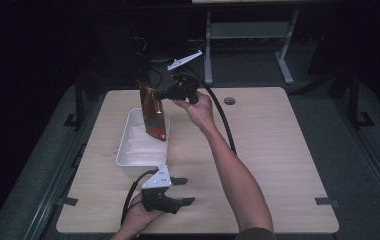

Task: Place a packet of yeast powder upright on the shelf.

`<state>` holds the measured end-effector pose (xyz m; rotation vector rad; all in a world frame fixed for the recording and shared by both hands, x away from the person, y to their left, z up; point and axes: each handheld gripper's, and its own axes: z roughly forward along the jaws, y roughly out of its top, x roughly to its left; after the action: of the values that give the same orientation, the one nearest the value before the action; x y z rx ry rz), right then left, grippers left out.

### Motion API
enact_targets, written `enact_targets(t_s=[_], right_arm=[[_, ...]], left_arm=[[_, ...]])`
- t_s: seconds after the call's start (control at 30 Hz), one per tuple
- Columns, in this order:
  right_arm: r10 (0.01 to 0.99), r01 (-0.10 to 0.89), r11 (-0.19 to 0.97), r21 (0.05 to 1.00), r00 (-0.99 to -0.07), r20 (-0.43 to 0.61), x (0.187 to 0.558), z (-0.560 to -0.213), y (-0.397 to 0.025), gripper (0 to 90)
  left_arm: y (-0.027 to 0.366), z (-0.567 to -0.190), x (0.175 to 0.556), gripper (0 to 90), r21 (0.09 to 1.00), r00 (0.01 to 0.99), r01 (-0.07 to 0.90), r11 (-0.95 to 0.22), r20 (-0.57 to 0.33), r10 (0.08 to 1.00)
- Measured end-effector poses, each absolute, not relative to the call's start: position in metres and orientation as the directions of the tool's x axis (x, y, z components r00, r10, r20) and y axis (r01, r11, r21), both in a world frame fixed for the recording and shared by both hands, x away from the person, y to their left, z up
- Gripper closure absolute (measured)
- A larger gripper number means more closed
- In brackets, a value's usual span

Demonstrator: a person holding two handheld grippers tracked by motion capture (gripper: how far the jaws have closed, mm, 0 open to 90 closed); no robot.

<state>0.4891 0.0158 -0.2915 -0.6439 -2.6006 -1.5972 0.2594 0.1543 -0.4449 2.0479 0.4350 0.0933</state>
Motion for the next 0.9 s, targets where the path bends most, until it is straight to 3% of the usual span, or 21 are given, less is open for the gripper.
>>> enact_targets(t_s=[0.9], right_arm=[[0.392,0.384,0.394,0.835,-0.892,0.226,0.514,-0.32,0.048,88.1]], left_arm=[[0.156,-0.445,0.259,31.5,0.861,0.933,0.267,-0.433,-0.117,0.341]])
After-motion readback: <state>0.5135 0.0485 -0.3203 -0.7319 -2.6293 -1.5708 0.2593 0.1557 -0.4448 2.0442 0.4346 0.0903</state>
